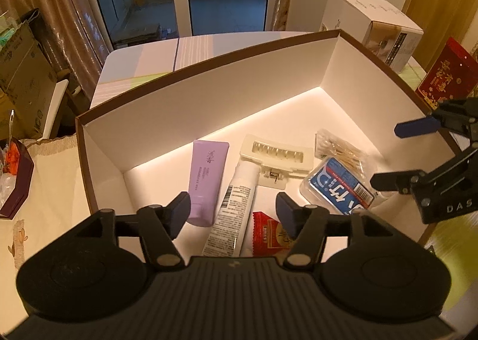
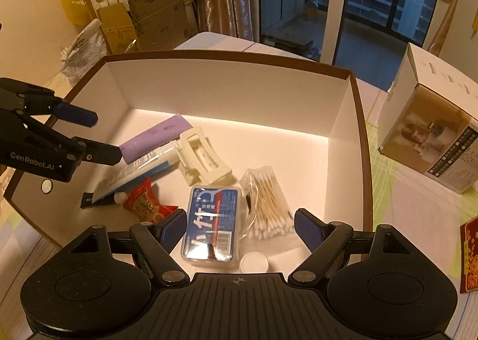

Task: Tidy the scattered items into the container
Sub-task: 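Lower the white tube and cotton swab bag into the box and open both grippers, then withdraw both grippers from the box toward the remaining items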

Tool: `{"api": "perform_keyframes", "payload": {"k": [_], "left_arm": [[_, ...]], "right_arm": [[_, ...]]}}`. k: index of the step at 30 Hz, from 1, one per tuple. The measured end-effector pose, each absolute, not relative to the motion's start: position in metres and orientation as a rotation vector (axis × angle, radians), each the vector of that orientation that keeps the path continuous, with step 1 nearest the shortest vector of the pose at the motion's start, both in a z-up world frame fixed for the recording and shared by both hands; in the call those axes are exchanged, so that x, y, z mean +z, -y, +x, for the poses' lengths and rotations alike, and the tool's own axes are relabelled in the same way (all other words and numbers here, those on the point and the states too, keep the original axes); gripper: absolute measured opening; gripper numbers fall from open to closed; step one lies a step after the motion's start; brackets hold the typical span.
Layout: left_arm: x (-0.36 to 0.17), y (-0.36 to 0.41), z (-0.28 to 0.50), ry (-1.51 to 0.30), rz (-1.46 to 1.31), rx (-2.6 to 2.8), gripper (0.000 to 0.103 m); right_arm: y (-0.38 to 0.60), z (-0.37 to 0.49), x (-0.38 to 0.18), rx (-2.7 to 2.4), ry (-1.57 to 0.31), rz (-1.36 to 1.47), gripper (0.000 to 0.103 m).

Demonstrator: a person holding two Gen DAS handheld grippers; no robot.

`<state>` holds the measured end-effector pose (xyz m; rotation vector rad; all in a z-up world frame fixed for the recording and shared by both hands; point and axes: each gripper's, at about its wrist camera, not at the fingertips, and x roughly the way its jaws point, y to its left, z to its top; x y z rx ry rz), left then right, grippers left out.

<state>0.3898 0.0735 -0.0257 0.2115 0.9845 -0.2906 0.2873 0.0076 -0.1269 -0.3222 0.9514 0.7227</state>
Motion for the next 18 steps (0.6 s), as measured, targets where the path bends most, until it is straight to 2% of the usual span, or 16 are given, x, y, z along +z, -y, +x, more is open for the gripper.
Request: {"api": "perform_keyframes", "payload": {"k": [3, 4, 5, 18], "left_arm": [[-0.02, -0.073, 0.386, -0.976, 0.196, -0.285, 0.074], [-0.018, -0.073, 0.384, -0.974, 0.192, -0.286, 0.075], [-0.016, -0.072, 0.383, -0.971, 0.192, -0.285, 0.076], [0.005, -0.065, 0.358, -0.937, 0.214, -0.257, 0.093]], "right_arm": [[-0.006, 0.282, -0.124, 0.719, -0.948, -0.324, 0.087], [-0.006, 0.28, -0.122, 0.714, -0.946, -0.324, 0.097], [-0.005, 0.277, -0.12, 0.707, -0.939, -0.324, 0.102], [0.002, 0.255, -0.1, 0.669, -0.907, -0.319, 0.102]]}}
